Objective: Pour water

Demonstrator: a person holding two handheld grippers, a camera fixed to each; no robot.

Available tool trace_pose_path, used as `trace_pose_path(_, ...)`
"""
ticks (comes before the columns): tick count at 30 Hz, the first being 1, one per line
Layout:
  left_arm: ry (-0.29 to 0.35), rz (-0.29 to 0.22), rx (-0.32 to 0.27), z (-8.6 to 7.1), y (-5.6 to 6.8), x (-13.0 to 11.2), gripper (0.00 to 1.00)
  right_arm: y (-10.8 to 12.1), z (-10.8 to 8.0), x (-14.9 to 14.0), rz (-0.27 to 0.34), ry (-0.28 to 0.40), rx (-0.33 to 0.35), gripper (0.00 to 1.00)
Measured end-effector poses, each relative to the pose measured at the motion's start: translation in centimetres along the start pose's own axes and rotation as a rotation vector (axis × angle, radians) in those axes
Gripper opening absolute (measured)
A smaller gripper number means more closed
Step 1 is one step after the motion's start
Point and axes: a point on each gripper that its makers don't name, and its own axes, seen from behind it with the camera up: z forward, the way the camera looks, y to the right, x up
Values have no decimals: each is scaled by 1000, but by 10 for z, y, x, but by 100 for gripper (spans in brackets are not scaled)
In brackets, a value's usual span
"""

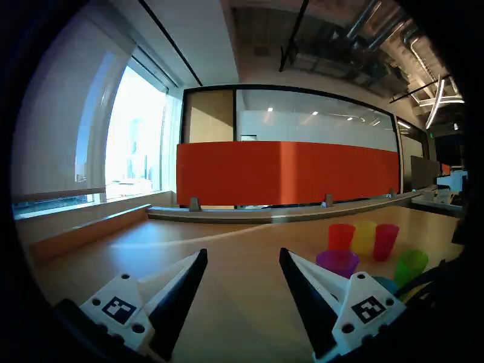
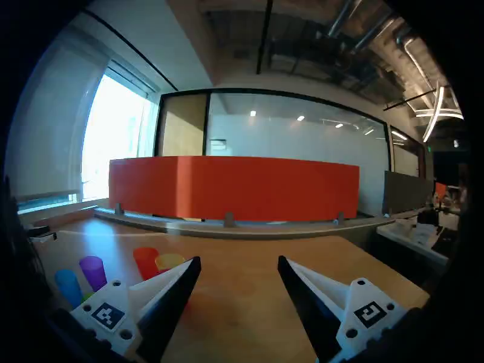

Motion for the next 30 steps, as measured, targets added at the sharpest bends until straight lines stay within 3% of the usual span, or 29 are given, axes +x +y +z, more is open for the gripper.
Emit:
trace_pose_path(20,-1,1,0,0,1,-1,88,18,-18,8,-27,95,-22,99)
trace_pose_path(30,-1,0,0,0,1,-1,88,20,-11,-3,-14,125,-18,99)
